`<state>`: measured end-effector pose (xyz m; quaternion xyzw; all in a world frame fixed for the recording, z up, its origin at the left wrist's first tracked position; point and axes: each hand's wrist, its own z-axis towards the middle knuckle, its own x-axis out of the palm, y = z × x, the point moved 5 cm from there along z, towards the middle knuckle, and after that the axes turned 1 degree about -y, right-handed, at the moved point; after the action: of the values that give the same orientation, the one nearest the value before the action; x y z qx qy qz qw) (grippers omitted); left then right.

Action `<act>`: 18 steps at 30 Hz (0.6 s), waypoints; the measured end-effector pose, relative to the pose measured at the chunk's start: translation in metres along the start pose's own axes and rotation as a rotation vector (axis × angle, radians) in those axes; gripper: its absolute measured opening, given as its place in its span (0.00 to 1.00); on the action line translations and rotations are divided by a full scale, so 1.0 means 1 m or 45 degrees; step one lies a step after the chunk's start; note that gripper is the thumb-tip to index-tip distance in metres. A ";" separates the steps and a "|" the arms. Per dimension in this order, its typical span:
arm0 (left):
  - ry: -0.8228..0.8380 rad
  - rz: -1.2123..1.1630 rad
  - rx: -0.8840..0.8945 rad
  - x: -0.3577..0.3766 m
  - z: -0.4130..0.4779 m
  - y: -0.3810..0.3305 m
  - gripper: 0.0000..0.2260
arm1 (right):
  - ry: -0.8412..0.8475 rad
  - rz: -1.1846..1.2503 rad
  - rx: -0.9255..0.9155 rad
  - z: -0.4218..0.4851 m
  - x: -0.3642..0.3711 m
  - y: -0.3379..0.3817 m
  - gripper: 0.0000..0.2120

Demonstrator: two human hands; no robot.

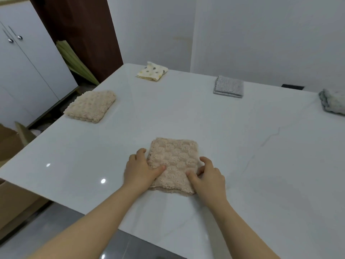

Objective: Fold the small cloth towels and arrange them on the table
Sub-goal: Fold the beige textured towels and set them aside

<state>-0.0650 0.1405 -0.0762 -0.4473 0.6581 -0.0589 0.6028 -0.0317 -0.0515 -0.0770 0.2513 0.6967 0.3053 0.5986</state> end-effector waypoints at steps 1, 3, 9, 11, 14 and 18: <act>0.037 -0.011 -0.072 0.000 -0.004 0.001 0.40 | 0.029 -0.003 0.035 -0.003 -0.001 -0.002 0.25; 0.108 -0.059 -0.161 -0.001 -0.012 0.000 0.40 | 0.080 0.000 0.102 -0.012 -0.004 -0.006 0.23; 0.338 -0.392 -0.243 -0.003 -0.036 -0.008 0.26 | 0.206 0.091 0.208 -0.040 -0.010 -0.013 0.18; 0.399 -0.471 -0.267 0.000 -0.046 -0.010 0.23 | 0.227 0.135 0.238 -0.047 -0.015 -0.017 0.18; 0.444 -0.507 -0.259 0.006 -0.060 -0.013 0.21 | 0.242 0.172 0.268 -0.055 -0.022 -0.020 0.17; 0.484 -0.475 -0.226 0.011 -0.071 -0.011 0.18 | 0.228 0.202 0.322 -0.066 -0.029 -0.026 0.14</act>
<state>-0.1175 0.0939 -0.0586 -0.5926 0.6683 -0.1938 0.4058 -0.0921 -0.0984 -0.0700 0.3506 0.7580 0.2825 0.4719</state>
